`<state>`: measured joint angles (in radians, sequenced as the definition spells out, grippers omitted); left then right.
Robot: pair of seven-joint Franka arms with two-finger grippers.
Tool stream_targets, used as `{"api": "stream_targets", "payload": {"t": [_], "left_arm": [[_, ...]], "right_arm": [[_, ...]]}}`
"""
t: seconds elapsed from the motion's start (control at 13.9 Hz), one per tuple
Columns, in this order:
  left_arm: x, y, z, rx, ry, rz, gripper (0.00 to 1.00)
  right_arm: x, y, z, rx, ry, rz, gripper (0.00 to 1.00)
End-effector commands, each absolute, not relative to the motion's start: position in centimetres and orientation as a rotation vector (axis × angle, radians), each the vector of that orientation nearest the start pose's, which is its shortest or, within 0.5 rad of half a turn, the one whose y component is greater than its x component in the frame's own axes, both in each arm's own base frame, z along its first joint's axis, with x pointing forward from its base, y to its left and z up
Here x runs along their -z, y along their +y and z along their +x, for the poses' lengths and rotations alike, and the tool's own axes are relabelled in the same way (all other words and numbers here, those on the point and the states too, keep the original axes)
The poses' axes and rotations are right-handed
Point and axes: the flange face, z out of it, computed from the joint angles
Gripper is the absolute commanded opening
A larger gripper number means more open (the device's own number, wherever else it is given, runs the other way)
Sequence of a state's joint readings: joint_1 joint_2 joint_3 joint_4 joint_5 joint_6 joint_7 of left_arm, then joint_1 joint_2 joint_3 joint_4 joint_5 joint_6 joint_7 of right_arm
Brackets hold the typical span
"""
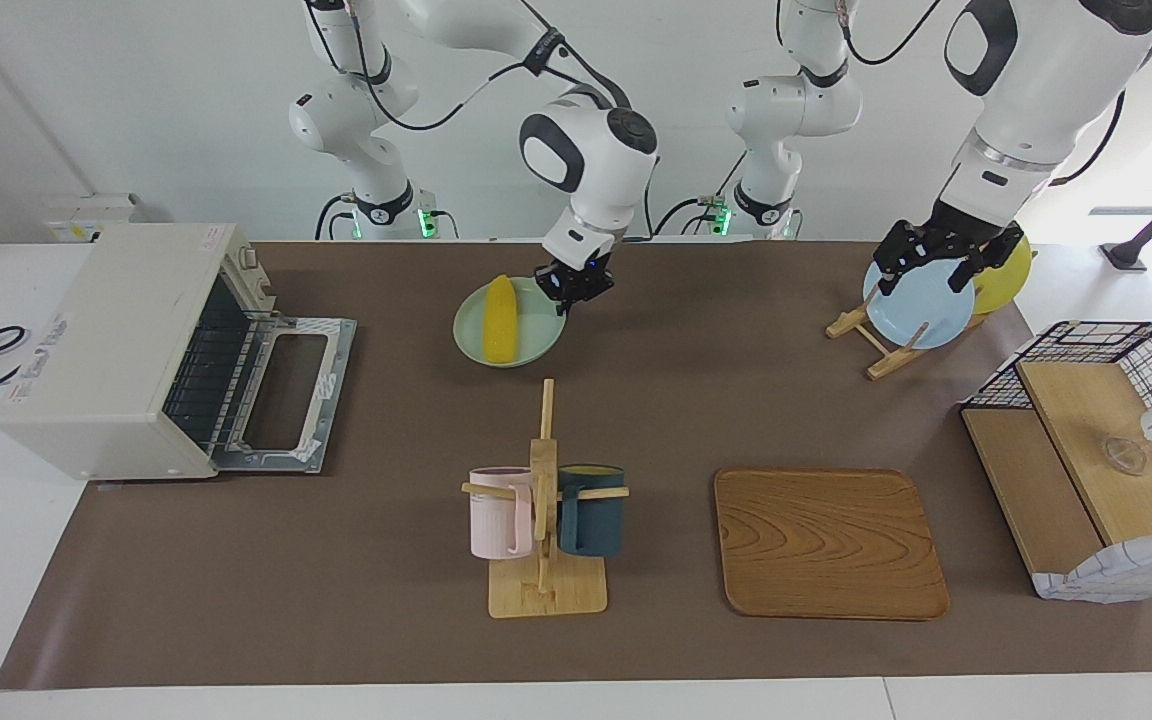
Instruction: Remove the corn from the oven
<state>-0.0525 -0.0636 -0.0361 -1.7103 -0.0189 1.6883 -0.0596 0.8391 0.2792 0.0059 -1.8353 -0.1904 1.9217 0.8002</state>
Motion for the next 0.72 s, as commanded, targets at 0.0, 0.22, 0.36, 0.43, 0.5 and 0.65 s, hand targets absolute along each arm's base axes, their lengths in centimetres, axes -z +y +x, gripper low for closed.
{"api": "stream_targets", "payload": {"t": [0.0,0.22,0.36,0.43,0.5,0.65], "left_arm": [[-60.2,-4.9,53.4,0.084,0.045,-3.142,1.00],[-60.2,-4.9,53.4,0.084,0.045,-3.142,1.00],[-60.2,-4.9,53.4,0.084,0.048,-3.142,1.00],[-60.2,-4.9,53.4,0.084,0.048,-3.142,1.00],[-60.2,-4.9,53.4,0.084,0.050,-3.142,1.00],[-60.1,-5.0,53.4,0.082,0.053,-3.142,1.00]], "right_arm": [[-34.3,47.3,43.5,-0.016,-0.178,-3.407,0.00],[-33.8,48.4,42.2,0.021,-0.250,-3.418,0.00],[-32.7,48.5,41.6,0.034,-0.279,-3.404,0.00],[-32.2,48.2,41.8,0.036,-0.277,-3.398,0.00],[-31.6,47.8,41.8,0.045,-0.285,-3.385,0.00],[-30.5,47.5,41.3,0.063,-0.287,-3.355,0.00]]}}
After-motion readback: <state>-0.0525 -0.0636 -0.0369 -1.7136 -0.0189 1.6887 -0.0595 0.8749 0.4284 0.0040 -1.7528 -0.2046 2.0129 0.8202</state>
